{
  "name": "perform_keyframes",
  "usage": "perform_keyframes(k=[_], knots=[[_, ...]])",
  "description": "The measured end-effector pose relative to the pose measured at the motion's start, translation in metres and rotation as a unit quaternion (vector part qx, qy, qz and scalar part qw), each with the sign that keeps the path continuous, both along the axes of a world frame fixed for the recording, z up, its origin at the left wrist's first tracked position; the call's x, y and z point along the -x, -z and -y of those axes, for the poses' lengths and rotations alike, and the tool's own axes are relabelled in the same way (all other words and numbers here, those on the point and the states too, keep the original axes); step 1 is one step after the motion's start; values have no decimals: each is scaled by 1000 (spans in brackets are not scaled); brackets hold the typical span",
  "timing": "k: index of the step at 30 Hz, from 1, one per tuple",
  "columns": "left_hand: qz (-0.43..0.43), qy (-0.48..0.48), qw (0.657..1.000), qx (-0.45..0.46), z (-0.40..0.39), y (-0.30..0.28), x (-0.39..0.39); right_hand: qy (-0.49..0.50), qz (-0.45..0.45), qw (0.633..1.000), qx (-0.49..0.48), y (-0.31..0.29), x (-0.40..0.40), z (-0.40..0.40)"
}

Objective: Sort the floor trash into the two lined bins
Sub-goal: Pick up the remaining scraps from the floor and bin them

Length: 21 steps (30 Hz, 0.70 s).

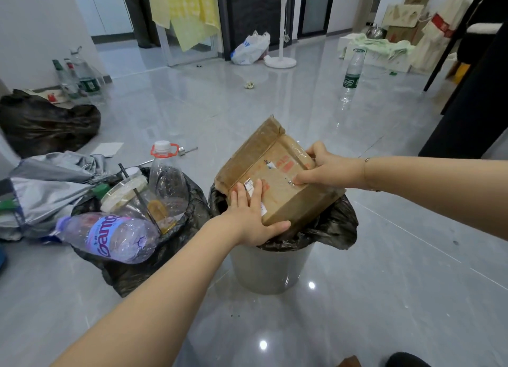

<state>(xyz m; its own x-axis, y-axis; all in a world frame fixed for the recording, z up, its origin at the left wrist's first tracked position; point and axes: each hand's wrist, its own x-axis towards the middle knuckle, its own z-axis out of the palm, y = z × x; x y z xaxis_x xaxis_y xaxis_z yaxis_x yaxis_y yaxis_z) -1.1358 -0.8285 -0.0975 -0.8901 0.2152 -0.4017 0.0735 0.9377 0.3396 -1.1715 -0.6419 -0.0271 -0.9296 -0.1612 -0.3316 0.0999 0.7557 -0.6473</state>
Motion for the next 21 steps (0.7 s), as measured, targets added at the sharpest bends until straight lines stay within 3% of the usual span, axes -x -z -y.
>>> perform_keyframes(k=[6,9,14,16,18,19,21], knots=[[0,28,1000,14,5,-4,-4,3,-9,1000,-2,-1,-1,3],[23,24,999,-39,7,-10,-12,8,-9,1000,-11,-5,-2,-2],[26,47,995,-88,6,-16,-28,3,-89,982,-164,-13,0,-3],[-19,95,995,-39,3,-17,-31,-51,-176,945,-270,-6,-6,0],[-122,132,984,13,1,-17,-30,-116,-257,884,-372,8,-16,-1],[-186,132,974,15,4,-18,-27,-147,-289,855,-404,17,-21,-3],[-304,98,948,0,11,-18,-20,-189,-305,832,-424,30,-30,-6]])
